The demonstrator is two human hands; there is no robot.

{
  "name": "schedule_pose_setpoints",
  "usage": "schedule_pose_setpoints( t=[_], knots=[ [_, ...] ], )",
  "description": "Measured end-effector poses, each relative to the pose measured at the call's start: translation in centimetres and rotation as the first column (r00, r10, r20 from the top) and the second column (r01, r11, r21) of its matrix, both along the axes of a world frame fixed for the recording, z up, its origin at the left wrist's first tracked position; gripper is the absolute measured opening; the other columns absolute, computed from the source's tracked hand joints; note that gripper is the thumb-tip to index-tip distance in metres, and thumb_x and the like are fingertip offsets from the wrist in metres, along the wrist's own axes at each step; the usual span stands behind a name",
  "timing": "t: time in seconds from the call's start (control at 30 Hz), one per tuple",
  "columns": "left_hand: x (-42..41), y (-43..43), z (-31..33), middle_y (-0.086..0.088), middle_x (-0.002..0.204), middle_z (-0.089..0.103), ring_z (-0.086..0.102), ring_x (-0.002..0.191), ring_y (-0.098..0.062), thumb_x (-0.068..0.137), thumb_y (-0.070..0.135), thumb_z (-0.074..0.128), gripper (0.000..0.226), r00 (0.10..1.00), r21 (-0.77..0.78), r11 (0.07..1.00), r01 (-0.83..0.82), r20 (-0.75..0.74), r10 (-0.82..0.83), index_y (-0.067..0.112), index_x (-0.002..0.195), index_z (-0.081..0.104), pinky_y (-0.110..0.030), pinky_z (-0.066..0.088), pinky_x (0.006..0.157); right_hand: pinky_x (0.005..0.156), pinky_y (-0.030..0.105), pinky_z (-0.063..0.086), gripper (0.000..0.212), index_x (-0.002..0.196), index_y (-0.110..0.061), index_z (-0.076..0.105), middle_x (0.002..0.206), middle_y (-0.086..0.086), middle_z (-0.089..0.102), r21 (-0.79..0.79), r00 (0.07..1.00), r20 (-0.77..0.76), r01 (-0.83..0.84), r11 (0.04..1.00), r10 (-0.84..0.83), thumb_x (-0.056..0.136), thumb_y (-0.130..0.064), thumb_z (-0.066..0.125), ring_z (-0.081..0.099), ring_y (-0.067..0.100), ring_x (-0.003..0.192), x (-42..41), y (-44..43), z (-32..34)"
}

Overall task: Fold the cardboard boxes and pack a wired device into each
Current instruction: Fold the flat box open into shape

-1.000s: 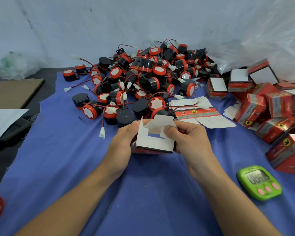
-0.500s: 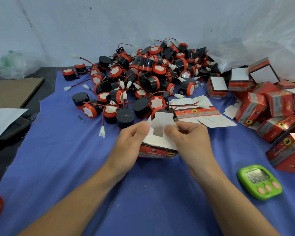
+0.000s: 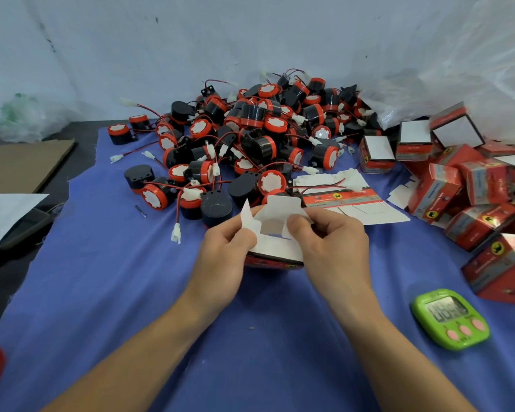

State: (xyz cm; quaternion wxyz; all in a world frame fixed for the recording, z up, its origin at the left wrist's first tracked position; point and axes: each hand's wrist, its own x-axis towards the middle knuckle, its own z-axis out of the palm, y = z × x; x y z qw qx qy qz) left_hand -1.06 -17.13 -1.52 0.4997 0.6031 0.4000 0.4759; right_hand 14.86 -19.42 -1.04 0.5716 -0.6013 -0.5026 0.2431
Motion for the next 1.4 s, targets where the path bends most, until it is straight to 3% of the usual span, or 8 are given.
schedule_pose_setpoints(
  t=[0.1,0.33,0.5,0.7,0.9,1.07,1.17,1.4],
  knots=[
    [0.3,-0.5,0.0,0.018,0.100,0.078,0.068,0.088,0.004,0.085,0.021,0.045,0.044,0.997,0.027,0.997,-0.071,-0.035,0.072,0.048,0.104,0.076,-0.009,0.048,0.069,0.055,0.013,0.039,0.027,0.071,-0.042,0.072,0.065,-0.019,0.068,0.024,0.999,0.033,-0.021,0.999,0.020,0.092,-0.025,0.067,0.057,0.003,0.065,-0.2,-0.1,-0.1],
    [-0.1,-0.2,-0.2,0.031,0.134,0.063,0.057,0.127,0.006,0.093,0.021,0.048,0.057,0.995,0.133,0.990,-0.047,-0.083,0.058,0.058,0.135,0.054,-0.011,0.046,0.098,0.062,0.027,0.050,0.029,0.074,-0.055,0.072,0.073,-0.021,0.072,0.010,1.000,0.017,-0.024,1.000,0.024,0.091,-0.032,0.067,0.063,0.002,0.071,-0.1,0.2,0.0],
    [-0.4,-0.8,-0.4,0.021,0.155,0.049,0.039,0.148,-0.002,0.106,0.048,0.039,0.048,0.992,0.264,0.956,0.124,-0.050,-0.115,0.040,0.153,0.048,-0.015,0.034,0.113,0.060,0.045,0.046,0.023,0.078,-0.018,0.073,0.067,0.008,0.063,-0.030,0.990,-0.143,-0.008,1.000,0.004,0.085,-0.038,0.063,0.047,0.010,0.067,0.3,0.6,-0.4],
    [0.1,-0.4,0.8,0.019,0.127,0.072,0.064,0.121,0.002,0.100,0.034,0.062,0.023,0.982,-0.005,1.000,0.028,0.187,-0.026,0.031,0.099,0.084,-0.009,0.050,0.088,0.059,0.041,0.045,0.020,0.077,-0.025,0.072,0.060,-0.006,0.059,-0.006,0.997,-0.073,-0.022,1.000,0.022,0.083,-0.041,0.062,0.045,0.007,0.064,0.3,0.4,-0.6],
    [0.2,0.4,0.5,0.008,0.100,0.080,0.075,0.090,-0.008,0.090,-0.015,0.063,0.047,0.965,-0.108,0.987,-0.117,0.222,0.139,0.025,0.114,0.064,-0.018,0.057,0.066,0.068,0.044,0.053,0.017,0.088,-0.036,0.080,0.080,-0.004,0.077,0.001,0.981,-0.083,-0.177,0.984,0.177,0.087,-0.033,0.064,0.061,0.008,0.075,0.4,0.3,0.0],
    [-0.2,0.8,0.2,0.007,0.105,0.078,0.073,0.100,-0.014,0.090,-0.016,0.061,0.047,0.999,-0.092,0.995,0.037,0.031,-0.034,0.025,0.099,0.083,-0.027,0.058,0.073,0.067,0.017,0.045,0.035,0.088,-0.031,0.082,0.082,-0.013,0.074,-0.086,0.908,-0.110,-0.414,0.906,0.404,0.094,-0.006,0.059,0.059,0.002,0.076,2.3,0.4,0.5],
    [-0.1,0.9,-0.2,0.015,0.097,0.074,0.070,0.094,-0.004,0.084,-0.022,0.060,0.056,0.999,-0.048,0.999,-0.004,0.043,0.006,0.027,0.079,0.086,-0.020,0.055,0.069,0.076,0.020,0.052,0.047,0.096,-0.022,0.084,0.103,-0.006,0.079,-0.127,0.871,-0.241,-0.465,0.876,0.427,0.090,0.013,0.054,0.068,0.006,0.097,3.3,0.6,0.5],
    [-0.3,2.2,-0.6,0.015,0.099,0.078,0.071,0.100,-0.003,0.088,-0.018,0.063,0.058,0.999,0.085,0.995,-0.047,0.002,0.047,0.036,0.079,0.084,-0.014,0.052,0.080,0.063,0.018,0.043,0.043,0.093,-0.035,0.083,0.086,-0.013,0.077,-0.120,0.952,-0.136,-0.291,0.949,0.274,0.096,0.000,0.058,0.054,0.000,0.066,2.2,1.2,-0.7]
  ],
)
